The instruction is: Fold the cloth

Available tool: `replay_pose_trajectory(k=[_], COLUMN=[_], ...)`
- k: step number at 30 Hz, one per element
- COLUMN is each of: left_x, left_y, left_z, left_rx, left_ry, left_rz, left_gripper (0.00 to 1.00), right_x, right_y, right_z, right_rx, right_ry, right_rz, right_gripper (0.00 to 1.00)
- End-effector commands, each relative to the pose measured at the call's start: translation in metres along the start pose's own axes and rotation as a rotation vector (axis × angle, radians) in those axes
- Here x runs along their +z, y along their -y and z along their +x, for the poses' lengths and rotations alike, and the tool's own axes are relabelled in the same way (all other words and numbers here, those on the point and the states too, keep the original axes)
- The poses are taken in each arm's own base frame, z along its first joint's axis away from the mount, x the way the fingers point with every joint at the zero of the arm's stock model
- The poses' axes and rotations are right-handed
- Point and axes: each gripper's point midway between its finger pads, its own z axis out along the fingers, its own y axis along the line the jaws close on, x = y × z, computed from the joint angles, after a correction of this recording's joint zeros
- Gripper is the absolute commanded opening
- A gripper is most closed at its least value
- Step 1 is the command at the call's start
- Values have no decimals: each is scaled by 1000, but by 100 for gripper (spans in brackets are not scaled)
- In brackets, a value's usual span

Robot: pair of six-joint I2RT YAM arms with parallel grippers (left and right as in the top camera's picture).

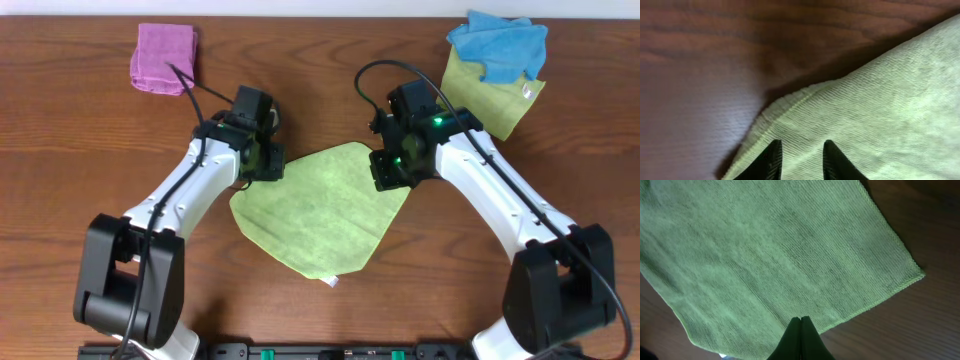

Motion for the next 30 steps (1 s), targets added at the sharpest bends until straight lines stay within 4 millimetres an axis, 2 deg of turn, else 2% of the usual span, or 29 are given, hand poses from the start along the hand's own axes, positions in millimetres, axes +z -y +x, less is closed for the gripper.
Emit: replay_pose_trajectory(k=[1, 7, 13, 15, 20, 30], left_x=[0, 5, 22, 23, 26, 43], left_y=[-13, -13, -14, -9, -10, -15], left_z=[-5, -7, 5, 9, 9, 7], left_rx=[141, 270, 377, 424, 485, 507], left_ry=[17, 17, -50, -64, -66, -73], left_rz=[-62, -61, -44, -5, -9, -29], left_gripper=[42, 52, 58, 57, 54, 51], right_x=[-2, -2, -3, -4, -4, -4], right_y=[-4, -4, -5, -5, -5, -5], right_z=[2, 4, 4, 3, 3, 3], right_rx=[-56, -80, -96, -100, -103, -102], right_ry=[-3, -11, -7, -5, -4, -5], right_rz=[-9, -9, -9, -9, -9, -9], right_gripper=[1, 1, 1, 1, 1, 1])
